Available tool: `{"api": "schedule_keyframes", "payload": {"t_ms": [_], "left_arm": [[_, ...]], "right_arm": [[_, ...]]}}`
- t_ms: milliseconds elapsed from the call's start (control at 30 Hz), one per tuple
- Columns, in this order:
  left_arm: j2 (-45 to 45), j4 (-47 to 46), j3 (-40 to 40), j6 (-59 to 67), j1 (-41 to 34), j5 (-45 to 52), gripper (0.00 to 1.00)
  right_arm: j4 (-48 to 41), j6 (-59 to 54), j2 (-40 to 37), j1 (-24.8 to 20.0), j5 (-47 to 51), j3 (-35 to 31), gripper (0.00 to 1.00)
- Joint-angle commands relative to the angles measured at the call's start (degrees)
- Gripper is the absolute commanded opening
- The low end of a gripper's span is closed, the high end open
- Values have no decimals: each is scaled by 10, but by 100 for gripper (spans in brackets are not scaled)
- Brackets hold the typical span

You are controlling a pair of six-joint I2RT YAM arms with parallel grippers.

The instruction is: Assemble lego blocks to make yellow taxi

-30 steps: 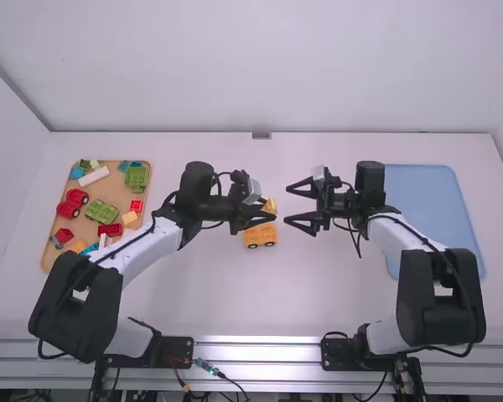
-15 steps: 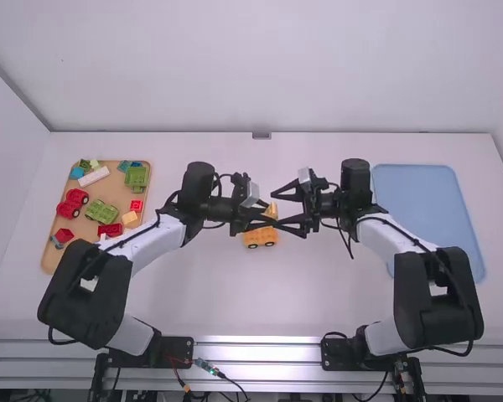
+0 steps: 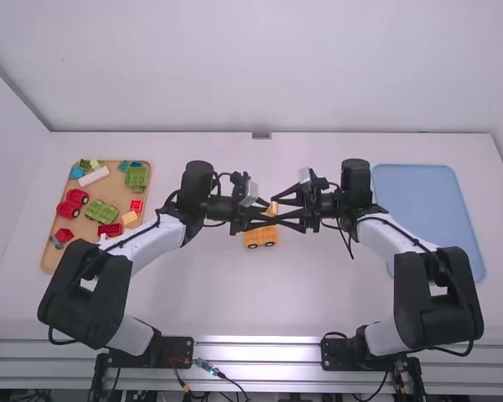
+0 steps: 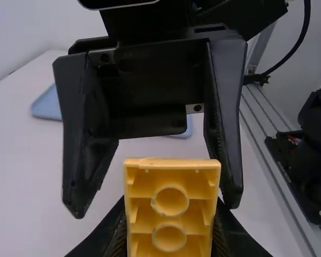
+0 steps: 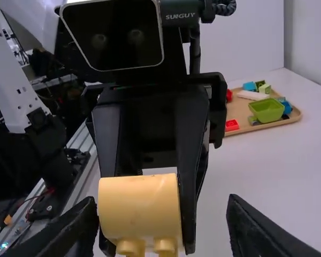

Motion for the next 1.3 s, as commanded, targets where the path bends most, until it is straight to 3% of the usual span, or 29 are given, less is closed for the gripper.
{"api": "schedule_keyframes", "payload": {"t_ms": [0, 300, 700, 733, 767, 800, 833, 867, 1100, 1267], "left_arm": [[1, -1, -4, -5, 0, 19, 2], [1, -10, -4, -5, -1, 17, 2], [1, -12, -4, -6, -1, 19, 2], [1, -13, -4, -5, -1, 19, 9], [1, -15, -4, -5, -1, 19, 27], [1, -15, -4, -5, -1, 19, 30], [1, -16, -4, -6, -1, 19, 60], [1, -19, -4, -5, -1, 19, 97], [1, -53, -4, -5, 4, 8, 99], [-29, -143, -4, 18, 35, -92, 99]], "right_arm": [[0, -16, -11, 9, -56, -2, 46], [0, -12, -11, 8, -56, -2, 20], [3, -12, -12, 8, -56, -2, 11], [5, -11, -12, 8, -56, -1, 9], [5, -12, -12, 8, -56, -1, 9], [6, -13, -12, 8, -56, -1, 9], [14, -12, -12, 8, -56, -1, 8], [19, -7, -12, 8, -56, -1, 8], [114, 96, -12, 8, -26, -1, 4], [130, 143, -12, 8, 67, -1, 6]]}}
